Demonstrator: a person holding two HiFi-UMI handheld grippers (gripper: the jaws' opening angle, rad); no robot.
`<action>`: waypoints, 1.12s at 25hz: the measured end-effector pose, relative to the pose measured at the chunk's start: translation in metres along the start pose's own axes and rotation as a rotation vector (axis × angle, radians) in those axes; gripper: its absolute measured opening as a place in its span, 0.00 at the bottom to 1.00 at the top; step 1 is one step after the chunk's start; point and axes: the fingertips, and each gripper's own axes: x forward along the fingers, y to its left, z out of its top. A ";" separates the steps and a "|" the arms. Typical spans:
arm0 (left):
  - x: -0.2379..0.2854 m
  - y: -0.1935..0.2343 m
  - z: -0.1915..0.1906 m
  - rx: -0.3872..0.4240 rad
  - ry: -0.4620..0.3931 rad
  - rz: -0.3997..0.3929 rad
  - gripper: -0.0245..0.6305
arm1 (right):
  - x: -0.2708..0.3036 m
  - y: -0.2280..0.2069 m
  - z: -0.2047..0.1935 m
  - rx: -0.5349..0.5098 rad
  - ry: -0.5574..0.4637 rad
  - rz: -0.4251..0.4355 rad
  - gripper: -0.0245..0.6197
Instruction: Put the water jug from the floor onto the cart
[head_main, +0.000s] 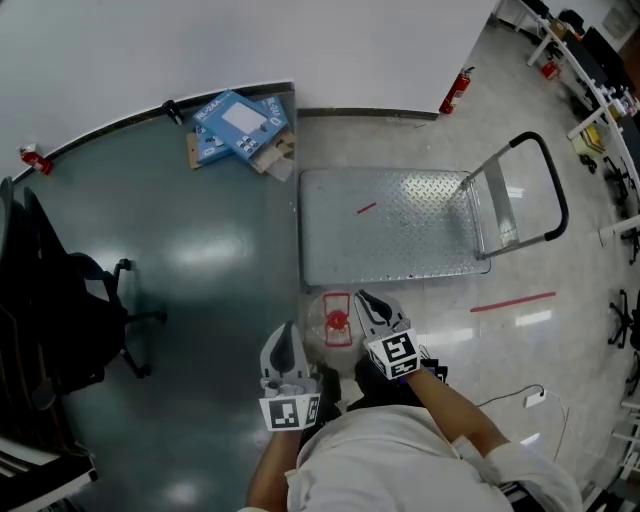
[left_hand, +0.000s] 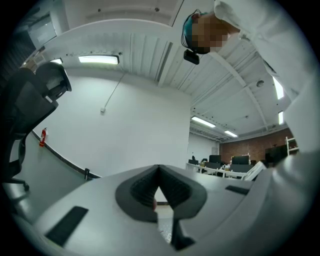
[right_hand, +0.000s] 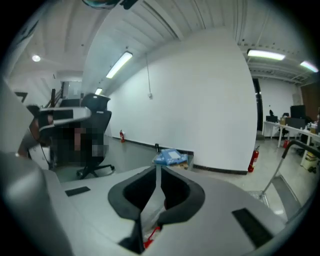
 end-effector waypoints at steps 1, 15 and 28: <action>0.002 0.003 -0.004 0.001 0.002 0.002 0.04 | 0.015 0.000 -0.018 0.006 0.055 0.008 0.06; -0.020 0.045 -0.120 -0.090 0.125 -0.013 0.04 | 0.108 0.039 -0.387 0.110 0.876 0.086 0.40; -0.049 0.068 -0.187 -0.140 0.204 0.029 0.04 | 0.129 0.041 -0.463 0.132 0.978 0.004 0.48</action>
